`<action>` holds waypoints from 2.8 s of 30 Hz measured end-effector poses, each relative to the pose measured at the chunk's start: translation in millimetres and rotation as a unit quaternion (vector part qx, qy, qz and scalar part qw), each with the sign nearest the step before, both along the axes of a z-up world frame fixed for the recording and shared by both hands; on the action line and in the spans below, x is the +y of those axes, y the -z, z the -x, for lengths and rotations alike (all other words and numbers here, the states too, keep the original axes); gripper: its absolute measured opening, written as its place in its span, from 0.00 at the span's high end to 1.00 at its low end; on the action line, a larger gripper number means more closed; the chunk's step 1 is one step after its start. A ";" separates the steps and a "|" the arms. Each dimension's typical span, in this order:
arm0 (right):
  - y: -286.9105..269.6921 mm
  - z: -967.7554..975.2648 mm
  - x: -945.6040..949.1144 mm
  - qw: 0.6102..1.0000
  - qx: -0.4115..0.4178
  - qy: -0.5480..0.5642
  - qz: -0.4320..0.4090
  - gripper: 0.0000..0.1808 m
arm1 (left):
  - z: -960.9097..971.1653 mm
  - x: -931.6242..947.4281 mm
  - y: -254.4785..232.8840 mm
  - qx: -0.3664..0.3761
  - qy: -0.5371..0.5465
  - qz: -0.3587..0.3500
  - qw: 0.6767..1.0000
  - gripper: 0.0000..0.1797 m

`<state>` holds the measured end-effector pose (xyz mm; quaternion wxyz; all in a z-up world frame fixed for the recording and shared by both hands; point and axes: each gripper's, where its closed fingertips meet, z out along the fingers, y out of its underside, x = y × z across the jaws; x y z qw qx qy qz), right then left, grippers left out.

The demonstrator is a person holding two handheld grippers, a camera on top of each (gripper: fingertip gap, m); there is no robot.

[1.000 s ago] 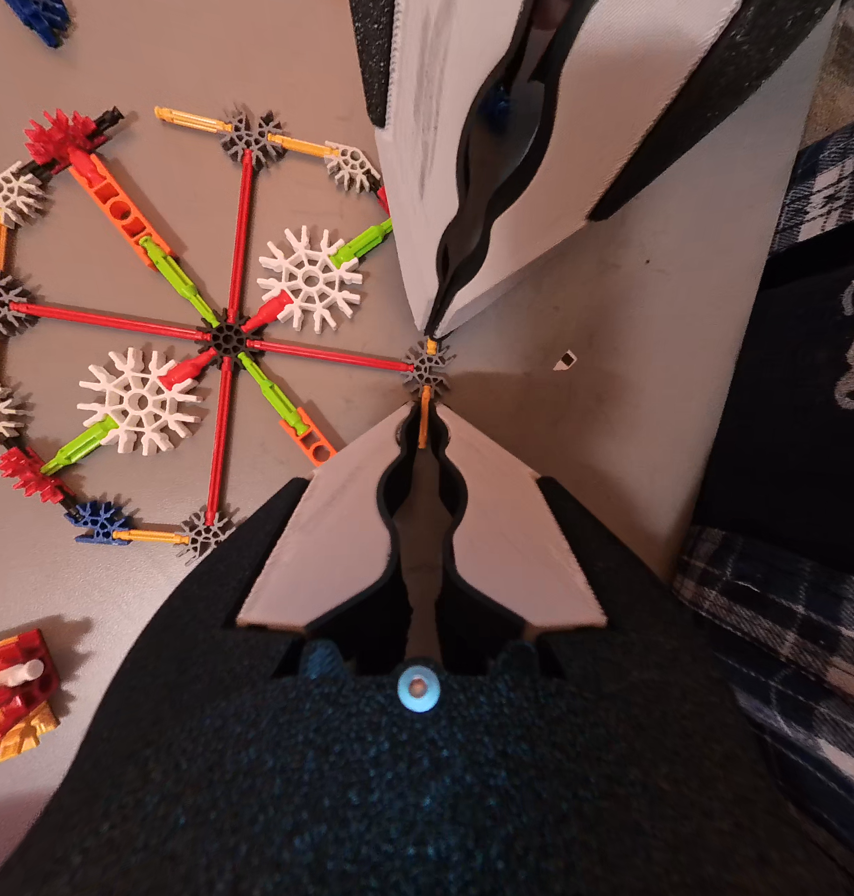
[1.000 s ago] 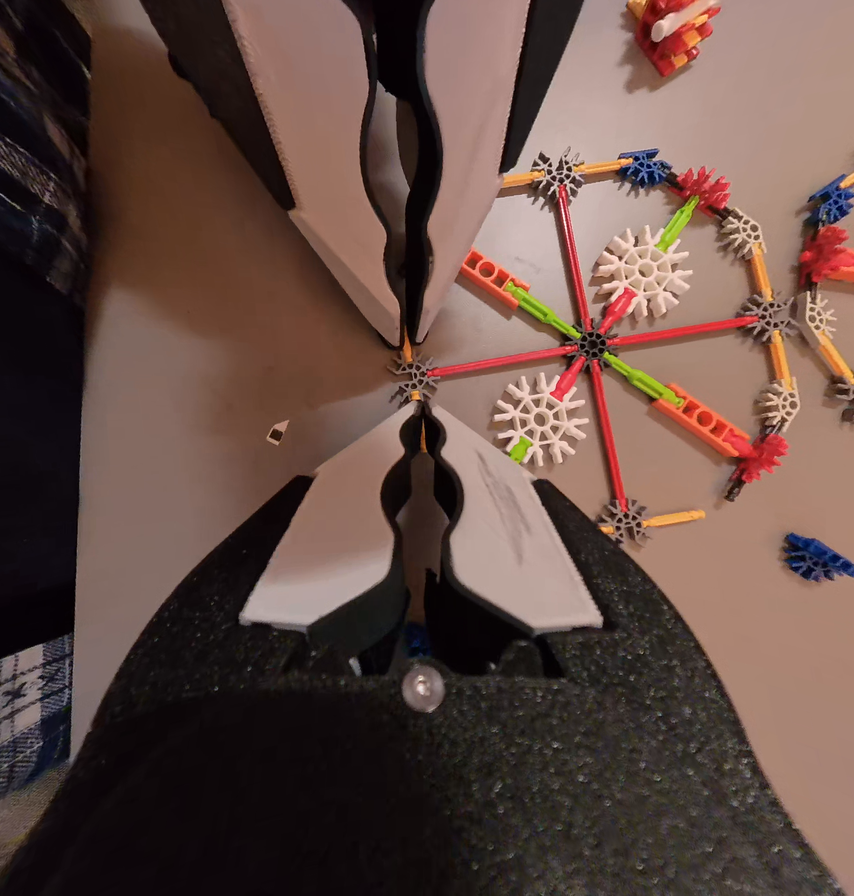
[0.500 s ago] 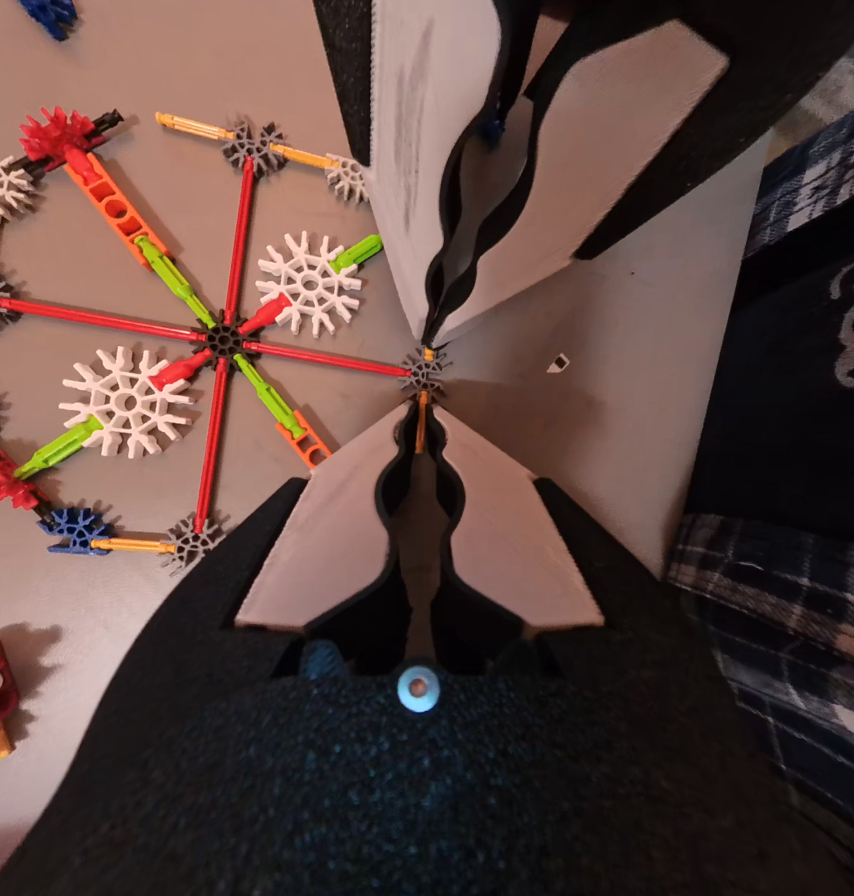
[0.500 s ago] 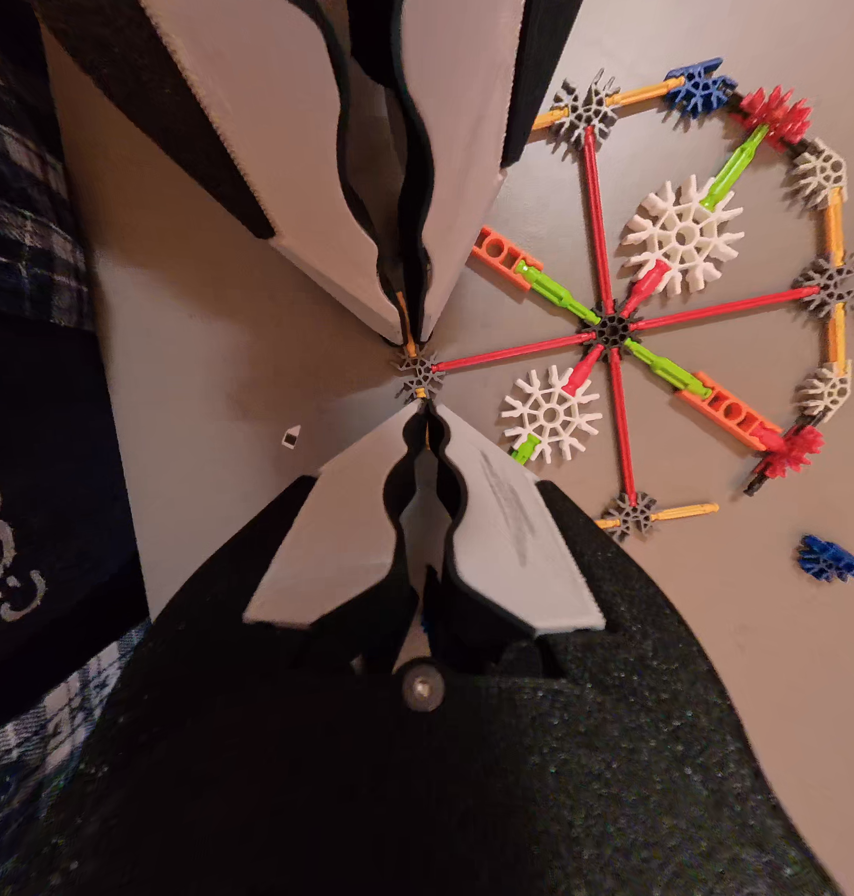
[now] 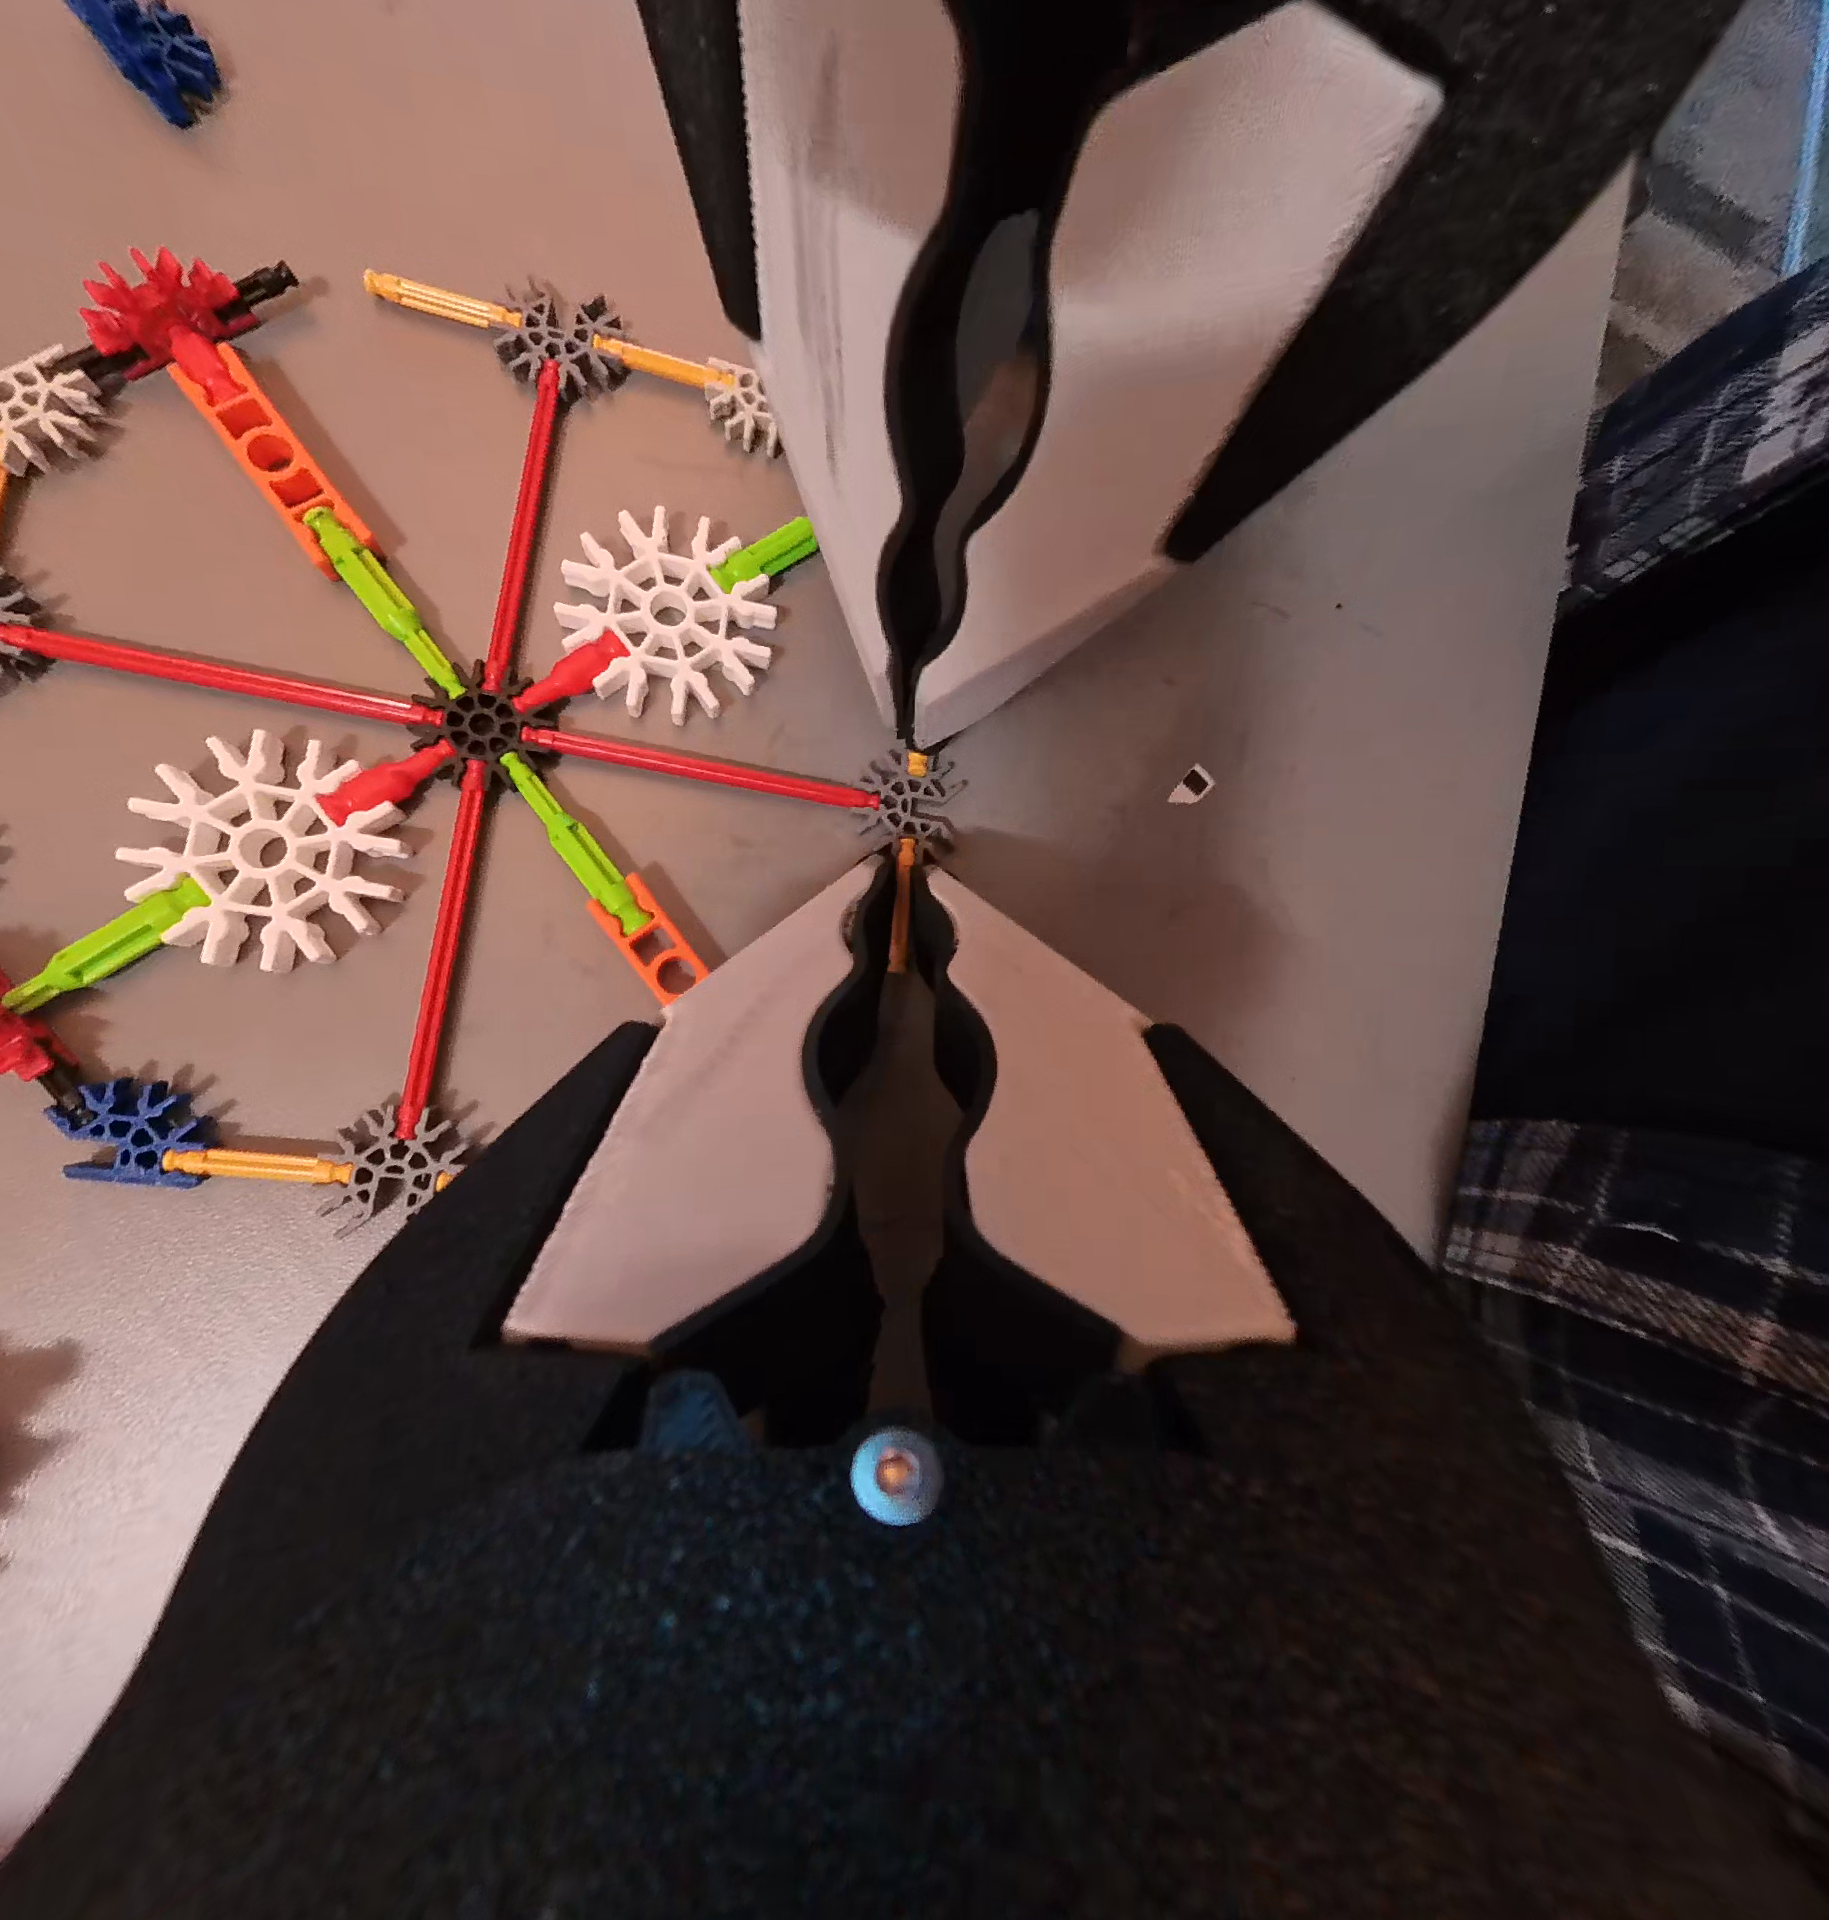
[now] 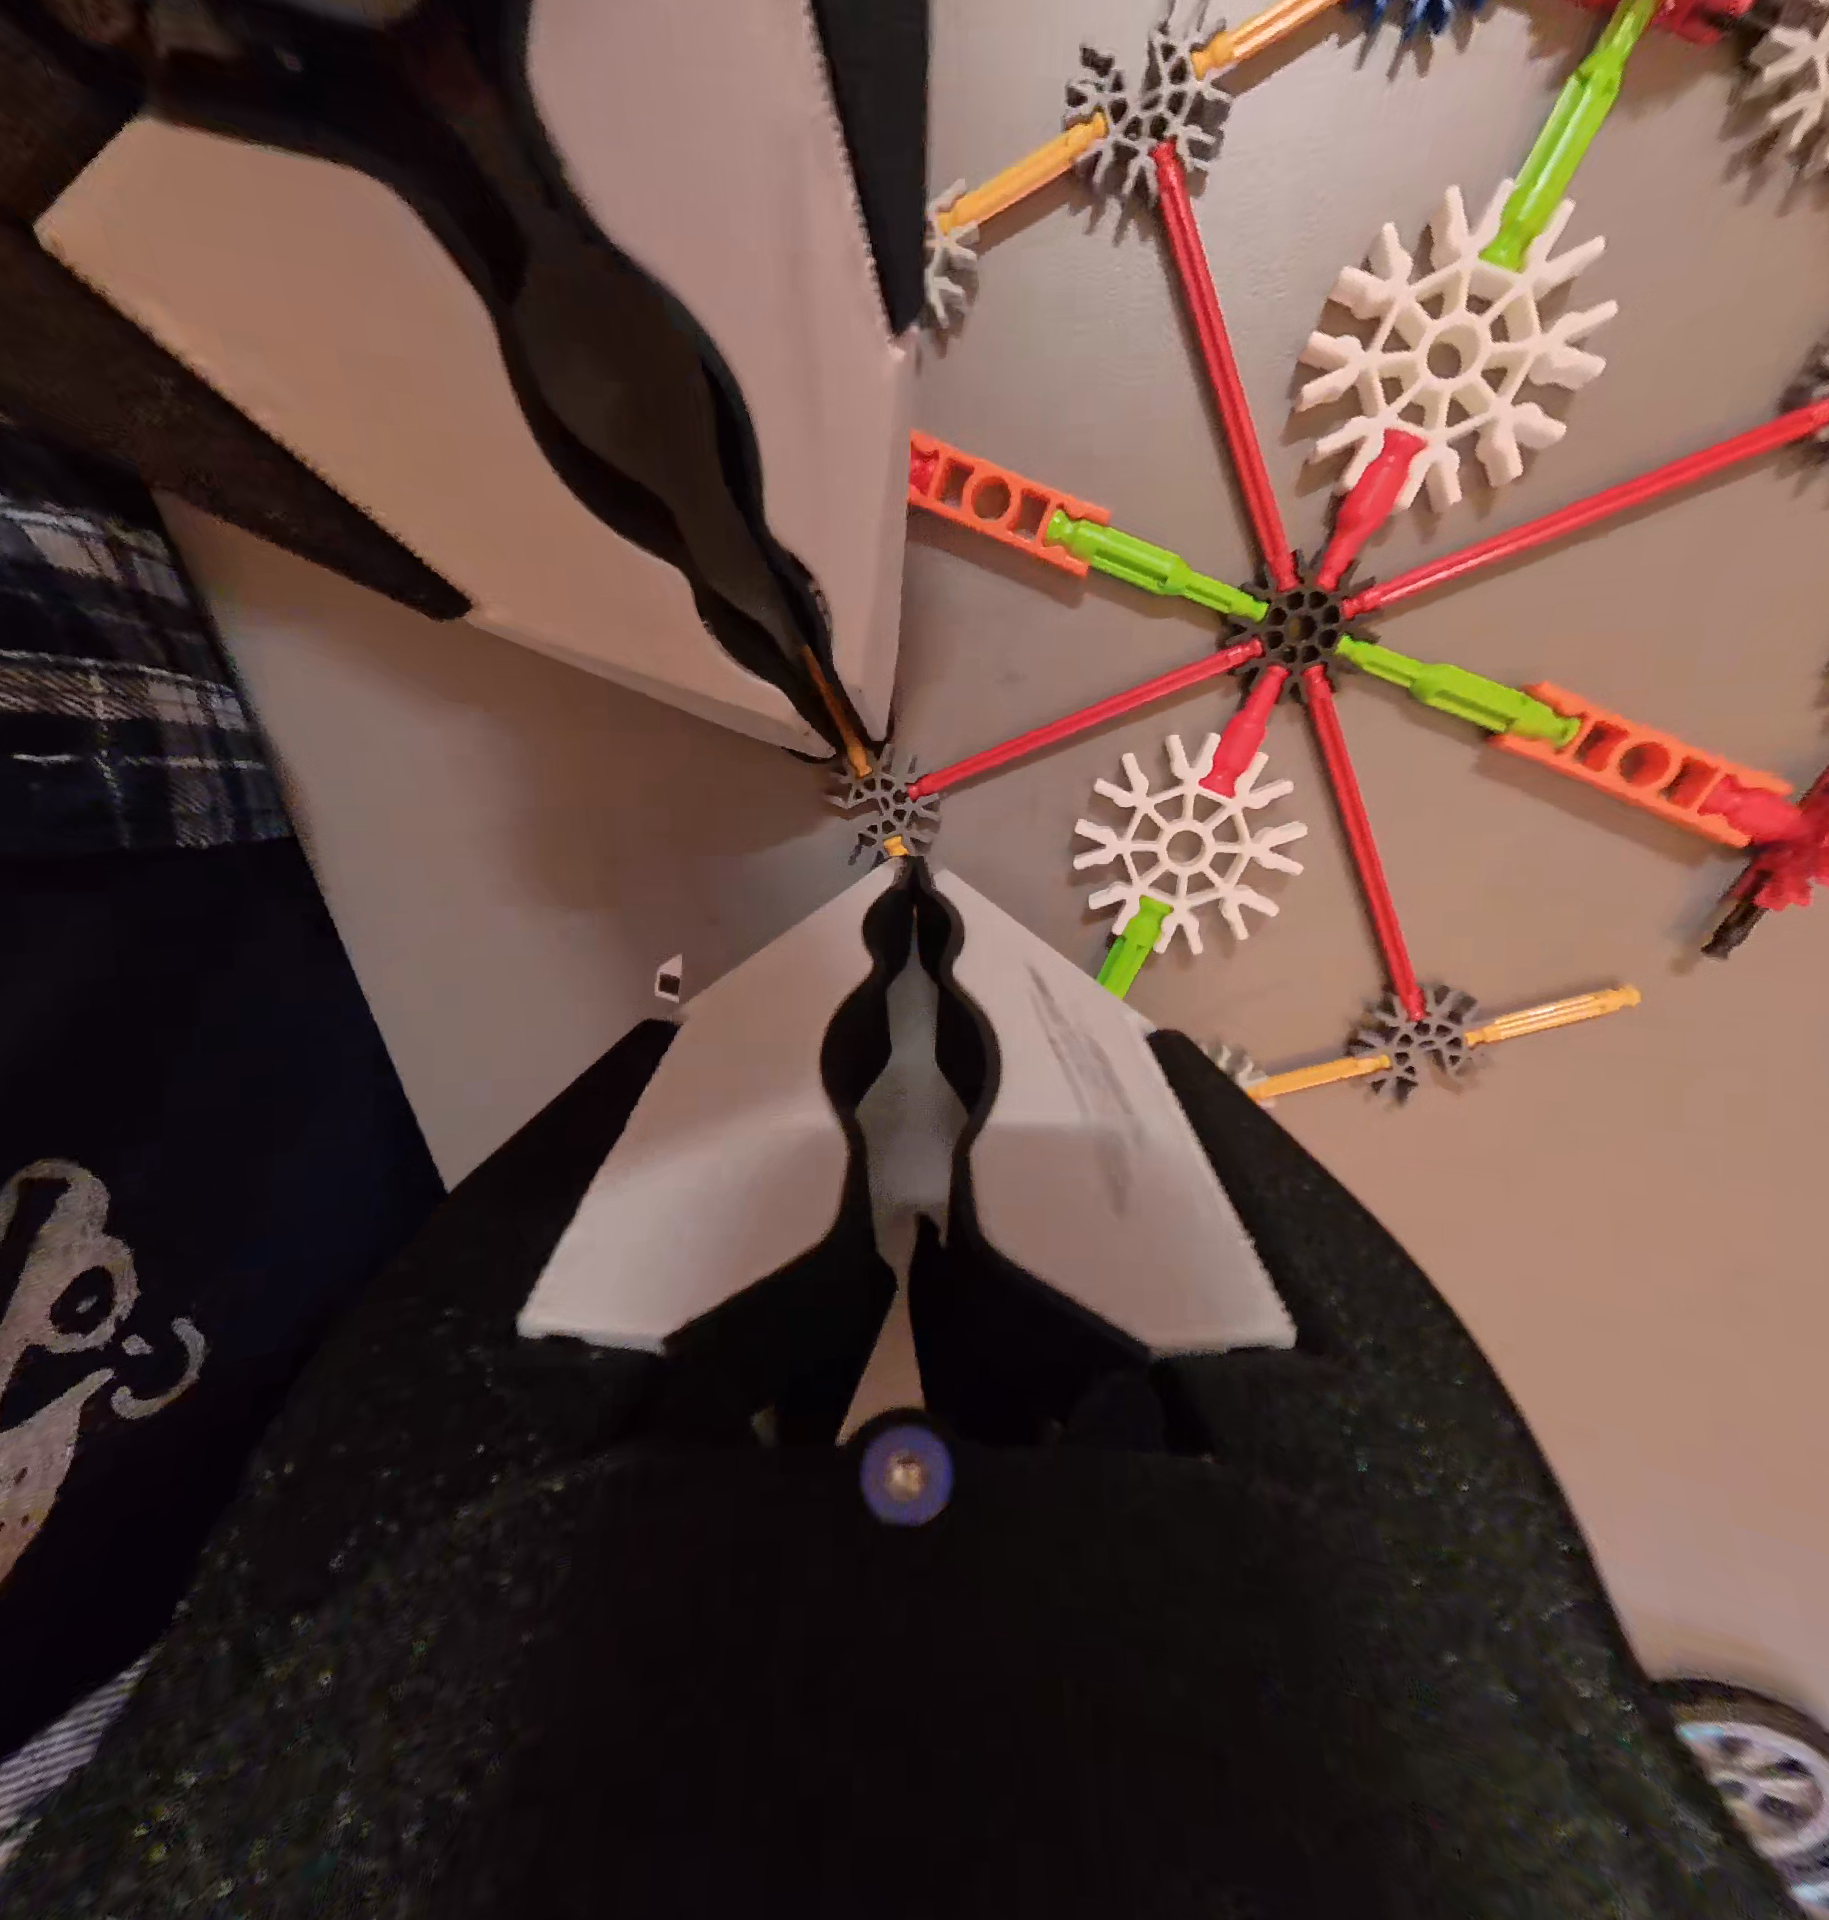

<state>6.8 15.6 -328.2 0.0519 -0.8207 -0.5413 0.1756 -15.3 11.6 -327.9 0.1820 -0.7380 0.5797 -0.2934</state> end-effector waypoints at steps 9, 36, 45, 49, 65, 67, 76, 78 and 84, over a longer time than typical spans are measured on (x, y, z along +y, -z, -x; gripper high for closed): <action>0.6 1.0 -0.6 0.995 -0.023 0.070 0.066 1.00 | -0.3 -0.1 -0.3 -0.027 0.015 -0.001 1.000 0.99; -44.3 -59.7 5.8 0.957 0.103 0.265 -0.055 0.97 | 19.4 8.3 -31.3 -0.083 0.017 -0.017 0.996 0.92; -15.9 -52.6 -1.6 0.950 0.112 0.275 -0.097 0.86 | 59.4 18.1 -17.9 -0.037 -0.057 -0.025 0.997 0.83; -5.3 -44.9 6.5 0.946 0.106 0.287 -0.105 0.77 | 58.1 13.6 -8.9 -0.028 -0.065 -0.021 0.997 0.78; -8.6 -55.3 20.5 0.941 0.128 0.293 -0.111 0.72 | 47.8 9.9 -19.0 -0.044 -0.070 -0.047 0.995 0.76; -7.6 -52.9 21.4 0.940 0.134 0.295 -0.105 0.72 | 48.9 13.6 -14.4 -0.034 -0.068 -0.049 0.996 0.75; -4.8 -52.9 30.1 0.940 0.136 0.296 -0.102 0.67 | 31.7 -15.3 -7.4 -0.026 -0.013 -0.025 0.999 0.74; -7.1 -54.9 31.7 0.939 0.145 0.297 -0.097 0.67 | 29.6 -22.3 -9.9 -0.030 0.003 -0.025 0.999 0.74; -15.8 -71.3 31.9 0.934 0.150 0.307 -0.106 0.68 | 38.6 -3.8 -22.0 -0.053 -0.029 -0.046 0.997 0.75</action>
